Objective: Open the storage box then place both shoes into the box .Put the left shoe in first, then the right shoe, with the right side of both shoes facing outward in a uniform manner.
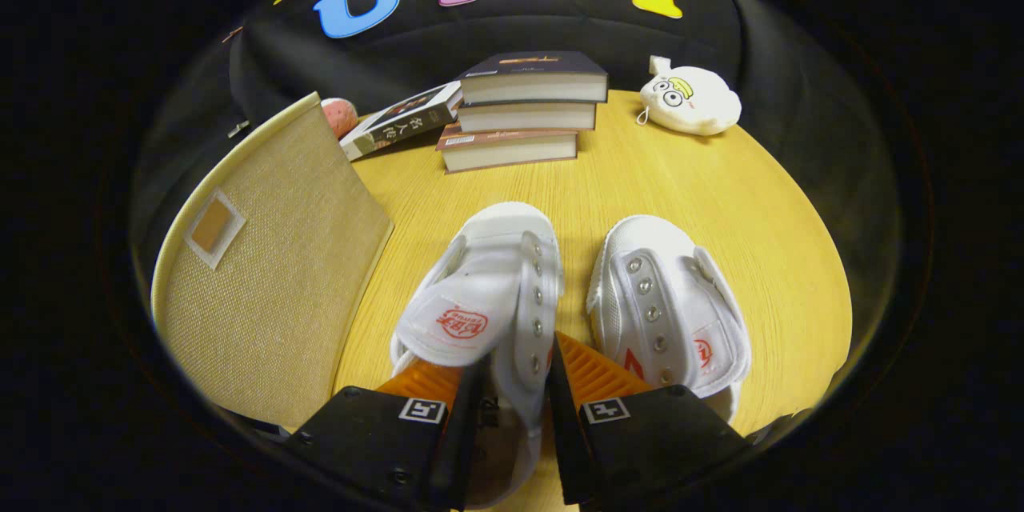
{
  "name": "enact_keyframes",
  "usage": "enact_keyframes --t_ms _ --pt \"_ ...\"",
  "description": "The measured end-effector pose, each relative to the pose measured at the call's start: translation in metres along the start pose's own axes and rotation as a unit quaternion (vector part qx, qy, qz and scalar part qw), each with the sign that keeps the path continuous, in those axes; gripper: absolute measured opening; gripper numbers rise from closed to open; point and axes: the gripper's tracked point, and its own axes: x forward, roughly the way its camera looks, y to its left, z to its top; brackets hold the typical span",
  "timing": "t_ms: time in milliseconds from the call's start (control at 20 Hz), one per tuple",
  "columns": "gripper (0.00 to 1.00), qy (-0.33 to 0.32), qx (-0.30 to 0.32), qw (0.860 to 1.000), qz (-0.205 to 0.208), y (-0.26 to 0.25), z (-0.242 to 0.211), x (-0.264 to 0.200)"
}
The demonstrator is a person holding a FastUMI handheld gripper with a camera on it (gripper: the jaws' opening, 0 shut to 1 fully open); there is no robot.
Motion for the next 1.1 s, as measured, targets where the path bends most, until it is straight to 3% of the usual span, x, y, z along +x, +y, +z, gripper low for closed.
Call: enact_keyframes --t_ms 100,150,300,400,800,950,1100 --pt "0.41 -0.001 0.061 0.998 -0.011 -0.008 0.004 0.002" --pt "0.23 0.002 0.092 0.996 -0.014 -0.010 0.007 0.005" --pt "0.07 0.008 0.109 0.994 -0.024 -0.010 0.021 0.001" --pt "0.07 0.002 0.088 0.996 -0.032 -0.006 0.032 -0.011" --pt "0.07 -0.020 0.173 0.985 -0.014 0.021 0.085 -0.085" --pt "0.07 -0.025 0.193 0.981 0.000 0.053 0.113 -0.113" --pt "0.06 -0.020 0.205 0.978 0.042 0.111 0.140 -0.131"
